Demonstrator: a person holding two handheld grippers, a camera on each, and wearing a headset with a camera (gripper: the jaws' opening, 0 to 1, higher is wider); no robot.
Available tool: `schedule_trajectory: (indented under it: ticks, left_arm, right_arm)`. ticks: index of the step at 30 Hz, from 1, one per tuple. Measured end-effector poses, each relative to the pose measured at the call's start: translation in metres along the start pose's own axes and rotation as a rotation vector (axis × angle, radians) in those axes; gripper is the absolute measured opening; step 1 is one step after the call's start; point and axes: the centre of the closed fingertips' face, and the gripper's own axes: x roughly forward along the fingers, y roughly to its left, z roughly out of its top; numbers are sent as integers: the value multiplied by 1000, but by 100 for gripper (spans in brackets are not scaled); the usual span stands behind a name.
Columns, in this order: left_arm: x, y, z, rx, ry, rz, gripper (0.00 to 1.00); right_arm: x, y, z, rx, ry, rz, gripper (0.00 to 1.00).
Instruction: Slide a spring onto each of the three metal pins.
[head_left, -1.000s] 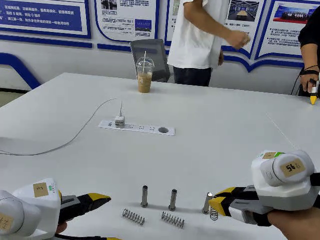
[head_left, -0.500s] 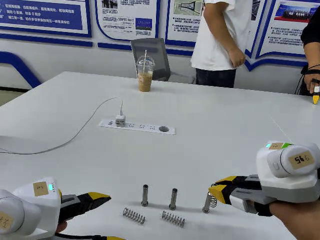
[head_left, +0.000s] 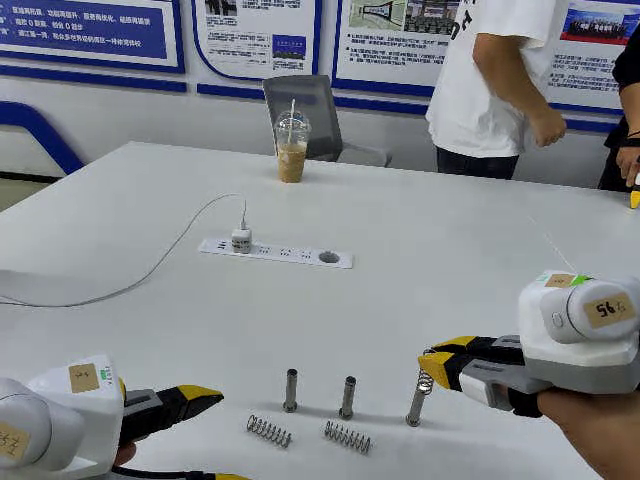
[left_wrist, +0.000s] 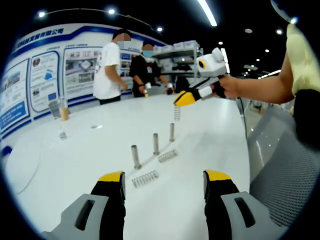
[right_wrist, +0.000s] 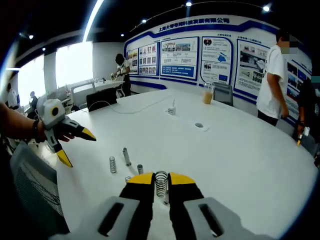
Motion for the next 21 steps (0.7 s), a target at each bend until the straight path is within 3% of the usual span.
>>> schedule_trajectory:
  ticks: [21]
  left_arm:
    - [0,1,-5,-8,12,0,64]
  right_arm:
    - [15,-14,-10,30,1,-20,12]
